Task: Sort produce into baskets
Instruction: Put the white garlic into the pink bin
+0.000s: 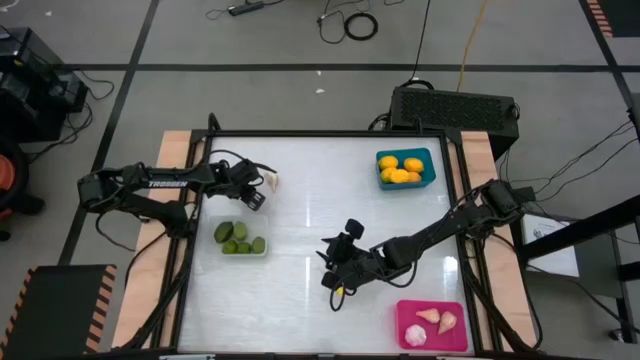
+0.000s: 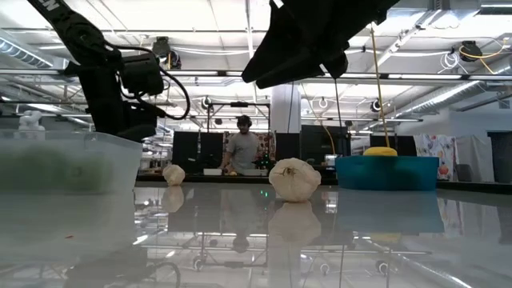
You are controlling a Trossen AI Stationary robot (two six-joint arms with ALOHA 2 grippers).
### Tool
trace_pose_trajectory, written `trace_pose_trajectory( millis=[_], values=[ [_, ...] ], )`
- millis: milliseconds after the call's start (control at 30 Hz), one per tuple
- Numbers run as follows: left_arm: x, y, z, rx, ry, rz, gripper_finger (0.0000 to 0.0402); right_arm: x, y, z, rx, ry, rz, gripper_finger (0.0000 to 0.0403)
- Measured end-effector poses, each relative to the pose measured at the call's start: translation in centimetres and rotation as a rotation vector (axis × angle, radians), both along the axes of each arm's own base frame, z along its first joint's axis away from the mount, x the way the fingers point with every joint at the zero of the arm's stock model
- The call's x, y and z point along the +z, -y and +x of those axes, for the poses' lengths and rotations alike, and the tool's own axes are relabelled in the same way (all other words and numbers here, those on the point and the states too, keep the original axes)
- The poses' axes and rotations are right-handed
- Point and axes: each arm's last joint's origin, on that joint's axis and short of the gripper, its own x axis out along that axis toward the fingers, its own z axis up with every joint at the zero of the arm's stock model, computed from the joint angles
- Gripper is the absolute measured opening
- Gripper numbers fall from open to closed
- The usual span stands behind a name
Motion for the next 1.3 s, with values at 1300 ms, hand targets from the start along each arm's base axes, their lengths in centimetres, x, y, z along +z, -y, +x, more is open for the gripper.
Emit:
trace_pose_trajectory(
  millis=[1300],
  values=[
    [4.3,22.3,15.6,-0.862,1.053,-0.055,0.0017,6.5,-9.0,-13.1,0.070,-0.036,0.624,0.0157]
  ],
)
